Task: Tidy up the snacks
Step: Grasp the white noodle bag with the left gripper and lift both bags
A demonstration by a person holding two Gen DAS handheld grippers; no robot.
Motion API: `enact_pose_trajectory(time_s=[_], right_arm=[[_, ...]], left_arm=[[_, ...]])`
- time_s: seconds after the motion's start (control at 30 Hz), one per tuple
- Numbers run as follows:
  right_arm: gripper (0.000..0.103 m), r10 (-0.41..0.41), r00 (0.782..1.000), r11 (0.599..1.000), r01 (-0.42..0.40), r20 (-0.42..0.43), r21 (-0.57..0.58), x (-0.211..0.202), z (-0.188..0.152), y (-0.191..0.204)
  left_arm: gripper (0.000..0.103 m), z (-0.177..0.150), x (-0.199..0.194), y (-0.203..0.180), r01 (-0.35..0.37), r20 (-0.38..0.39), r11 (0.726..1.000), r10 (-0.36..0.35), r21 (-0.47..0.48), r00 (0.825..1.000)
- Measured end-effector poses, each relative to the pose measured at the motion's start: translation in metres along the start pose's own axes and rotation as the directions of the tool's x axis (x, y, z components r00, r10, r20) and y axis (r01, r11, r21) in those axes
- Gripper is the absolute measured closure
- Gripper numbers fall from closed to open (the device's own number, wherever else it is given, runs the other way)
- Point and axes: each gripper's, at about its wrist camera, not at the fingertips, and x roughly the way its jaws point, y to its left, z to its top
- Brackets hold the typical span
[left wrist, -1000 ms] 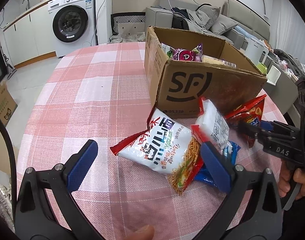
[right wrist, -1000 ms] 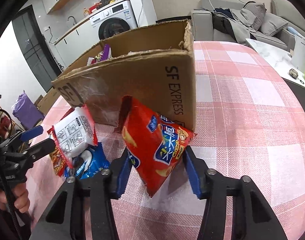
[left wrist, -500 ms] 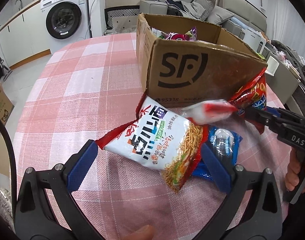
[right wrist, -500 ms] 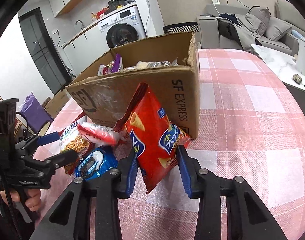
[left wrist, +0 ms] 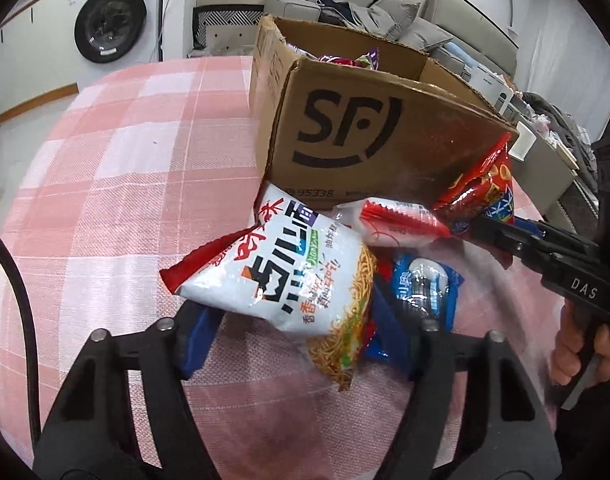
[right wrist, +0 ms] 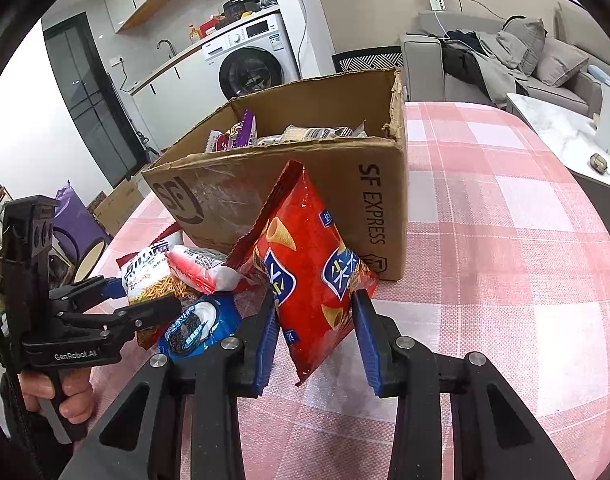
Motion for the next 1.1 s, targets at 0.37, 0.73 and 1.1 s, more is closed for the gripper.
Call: enact_pose_trajectory(time_s=[0.37, 0.73, 1.1], right_arm=[[0.071, 0.019, 1.0, 1.0, -0.019, 0.007, -0.021, -0.003, -0.002, 0.005], [0.073, 0.062, 0.998, 0.997, -0.062, 0.008, -0.039, -0.007, -0.004, 0.008], [0.074, 0.16, 0.987, 0.987, -0.16, 0.003, -0.024, -0.008, -0.004, 0.004]], left_arm=[[0.051, -0.001, -0.014, -0.003, 0.015, 0.034, 1.0, -0.016, 0.01, 0.999], [0.053, -0.004, -0.029, -0.003, 0.027, 0.036, 0.999, -0.028, 0.034, 0.999], [0.053, -0.01, -0.041, -0.007, 0.065, 0.046, 0.994, -0.069, 0.084, 0.997]])
